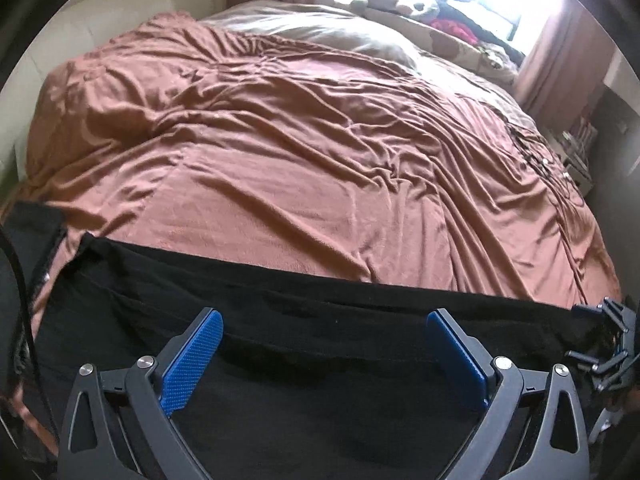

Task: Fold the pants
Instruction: 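Lower both grippers to the long trouser edge and close them on it, then lift the gripped trouser edge, fold it over, and open both grippers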

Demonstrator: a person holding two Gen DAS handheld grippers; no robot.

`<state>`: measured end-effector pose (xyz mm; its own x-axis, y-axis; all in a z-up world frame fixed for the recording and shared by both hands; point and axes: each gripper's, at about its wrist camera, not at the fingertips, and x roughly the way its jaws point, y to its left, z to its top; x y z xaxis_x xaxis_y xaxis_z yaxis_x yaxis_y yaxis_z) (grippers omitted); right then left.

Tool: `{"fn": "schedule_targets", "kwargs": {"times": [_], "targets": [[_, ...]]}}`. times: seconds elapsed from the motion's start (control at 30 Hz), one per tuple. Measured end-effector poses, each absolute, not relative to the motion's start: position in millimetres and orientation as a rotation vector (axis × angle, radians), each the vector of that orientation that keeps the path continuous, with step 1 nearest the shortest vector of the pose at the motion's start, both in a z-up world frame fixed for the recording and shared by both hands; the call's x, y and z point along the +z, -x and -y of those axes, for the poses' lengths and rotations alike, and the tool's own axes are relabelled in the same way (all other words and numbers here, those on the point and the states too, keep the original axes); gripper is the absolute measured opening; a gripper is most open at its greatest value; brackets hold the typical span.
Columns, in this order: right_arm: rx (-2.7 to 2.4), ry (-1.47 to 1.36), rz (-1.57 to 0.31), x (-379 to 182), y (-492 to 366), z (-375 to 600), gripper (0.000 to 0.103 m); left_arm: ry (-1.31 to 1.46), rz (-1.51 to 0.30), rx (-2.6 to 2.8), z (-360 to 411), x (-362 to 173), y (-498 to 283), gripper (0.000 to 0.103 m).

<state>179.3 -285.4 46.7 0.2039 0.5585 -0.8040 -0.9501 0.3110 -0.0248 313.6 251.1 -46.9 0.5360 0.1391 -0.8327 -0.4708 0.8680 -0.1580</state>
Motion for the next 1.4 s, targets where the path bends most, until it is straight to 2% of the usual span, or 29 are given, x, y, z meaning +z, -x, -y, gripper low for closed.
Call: {"fn": "schedule_targets", "kwargs": {"times": [0.03,0.1,0.13,0.17,0.23,0.43,0.53,0.73,0.77,0.8,0.83,0.87,0.9,1.0,1.17,1.2,1.27,1.3,1.33,1.4], "targets": [[1.151,0.611,-0.795,44.3,-183.0,280.6,0.080,0.408,-0.948,0.379,-253.2,-51.5,-317.4,0.100],[1.160,0.624,-0.813,39.1,-189.3,272.3,0.064,0.421,-0.962,0.395,-256.1,-56.9,-323.0,0.092],[1.162,0.637,-0.823,35.4,-192.1,267.6,0.061,0.421,-0.977,0.413,-257.3,-60.4,-325.8,0.085],[1.160,0.649,-0.827,32.6,-193.9,263.6,0.057,0.424,-0.992,0.435,-259.4,-64.4,-328.7,0.078],[1.167,0.678,-0.833,26.7,-195.6,257.1,0.057,0.452,-1.010,0.455,-264.5,-72.0,-332.8,0.070],[1.175,0.754,-0.904,7.0,-204.0,237.6,0.056,0.527,-1.045,0.506,-278.4,-92.1,-339.3,0.068],[1.160,0.787,-0.946,-4.0,-210.2,228.5,0.053,0.562,-1.074,0.522,-283.9,-103.5,-343.5,0.064],[1.157,0.800,-0.999,-16.0,-217.3,216.4,0.053,0.599,-1.134,0.558,-293.2,-122.2,-355.3,0.064],[1.158,0.801,-1.004,-16.6,-218.6,215.3,0.049,0.609,-1.145,0.562,-294.5,-124.7,-356.9,0.064],[1.169,0.808,-1.006,-15.9,-217.7,213.4,0.034,0.618,-1.157,0.567,-295.7,-127.5,-358.2,0.064],[1.180,0.815,-1.004,-14.6,-215.5,213.0,0.024,0.627,-1.172,0.579,-297.6,-131.2,-359.8,0.064],[1.182,0.836,-0.990,-13.1,-211.1,212.0,0.015,0.633,-1.180,0.587,-298.5,-133.3,-360.7,0.064],[1.181,0.852,-0.972,-12.1,-208.7,212.2,0.010,0.646,-1.186,0.593,-299.7,-135.5,-361.1,0.064],[1.192,0.859,-0.919,-4.3,-199.3,217.3,0.004,0.701,-1.195,0.621,-304.4,-143.1,-360.8,0.064],[1.239,0.836,-0.828,12.5,-183.5,230.4,0.003,0.747,-1.196,0.675,-307.3,-147.6,-361.9,0.063],[1.241,0.835,-0.817,14.1,-181.8,233.2,0.003,0.746,-1.198,0.688,-308.3,-147.9,-361.6,0.060],[1.243,0.830,-0.793,15.3,-177.2,235.8,0.003,0.742,-1.203,0.736,-311.8,-145.5,-358.0,0.030],[1.241,0.826,-0.785,15.6,-176.5,237.0,0.002,0.760,-1.196,0.725,-314.9,-145.3,-356.2,0.022],[1.239,0.820,-0.777,15.6,-175.9,237.7,0.002,0.776,-1.195,0.715,-316.3,-145.6,-354.7,0.008],[1.227,0.805,-0.766,18.1,-176.4,242.2,0.001,0.794,-1.189,0.695,-318.3,-143.1,-350.6,0.004]]}}
